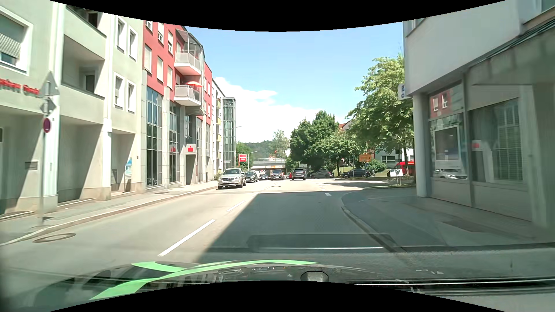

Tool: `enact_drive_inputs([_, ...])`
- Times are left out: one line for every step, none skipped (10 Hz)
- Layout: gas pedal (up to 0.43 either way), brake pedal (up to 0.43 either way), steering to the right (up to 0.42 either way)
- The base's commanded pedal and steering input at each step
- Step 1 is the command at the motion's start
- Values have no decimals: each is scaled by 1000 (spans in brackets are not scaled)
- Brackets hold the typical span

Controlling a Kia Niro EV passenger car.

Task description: Follow the waypoints while adhering to traffic rules and regulations

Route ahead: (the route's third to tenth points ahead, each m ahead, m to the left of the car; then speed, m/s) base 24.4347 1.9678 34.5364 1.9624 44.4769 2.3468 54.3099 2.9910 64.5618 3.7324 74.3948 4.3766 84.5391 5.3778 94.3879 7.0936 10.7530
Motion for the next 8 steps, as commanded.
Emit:
enact_drive_inputs([59, 0, 11])
enact_drive_inputs([59, 0, 13])
enact_drive_inputs([28, 0, 16])
enact_drive_inputs([0, 0, 15])
enact_drive_inputs([0, 0, 12])
enact_drive_inputs([0, 0, 11])
enact_drive_inputs([0, 0, 8])
enact_drive_inputs([0, 0, 7])
